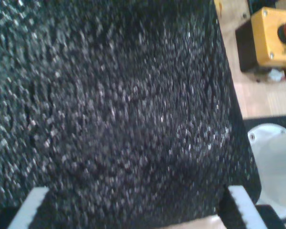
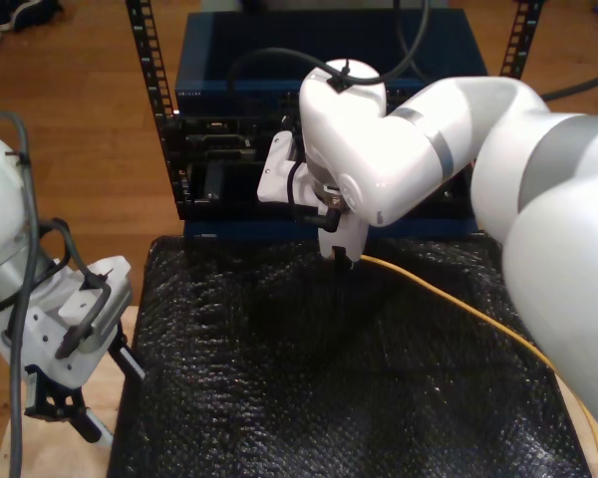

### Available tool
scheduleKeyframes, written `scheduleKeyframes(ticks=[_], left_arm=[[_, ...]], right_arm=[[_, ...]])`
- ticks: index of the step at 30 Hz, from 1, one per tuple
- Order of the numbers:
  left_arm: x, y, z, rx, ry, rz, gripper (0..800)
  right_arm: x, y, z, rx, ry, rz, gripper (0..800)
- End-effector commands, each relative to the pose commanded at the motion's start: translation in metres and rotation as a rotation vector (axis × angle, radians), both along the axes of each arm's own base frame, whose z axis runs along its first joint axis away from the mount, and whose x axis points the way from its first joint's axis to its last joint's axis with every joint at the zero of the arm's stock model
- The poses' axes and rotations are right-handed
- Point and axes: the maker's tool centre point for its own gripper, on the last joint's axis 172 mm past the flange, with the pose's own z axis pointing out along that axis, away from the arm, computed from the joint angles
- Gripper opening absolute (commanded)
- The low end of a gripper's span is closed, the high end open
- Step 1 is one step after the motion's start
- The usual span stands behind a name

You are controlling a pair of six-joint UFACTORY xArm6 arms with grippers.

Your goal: Grab the cable and plug it in

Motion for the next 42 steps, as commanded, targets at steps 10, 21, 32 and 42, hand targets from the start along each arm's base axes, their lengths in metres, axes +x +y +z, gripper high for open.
scheduleKeyframes(ticks=[10, 21, 32, 42], left_arm=[[0.028, -0.073, 0.056, -0.258, -0.062, 0.047, 800], [0.039, -0.139, 0.084, -0.415, -0.072, 0.041, 800], [0.068, -0.155, 0.097, -0.451, -0.103, 0.088, 800], [0.079, -0.166, 0.111, -0.507, -0.105, 0.117, 800]], right_arm=[[-0.045, 0.001, 0.064, 0.114, 0.090, 0.074, 6], [-0.079, -0.017, 0.115, 0.255, 0.151, 0.052, 6], [-0.105, -0.039, 0.158, 0.382, 0.152, 0.048, 6], [-0.115, -0.040, 0.167, 0.413, 0.171, 0.043, 6]])
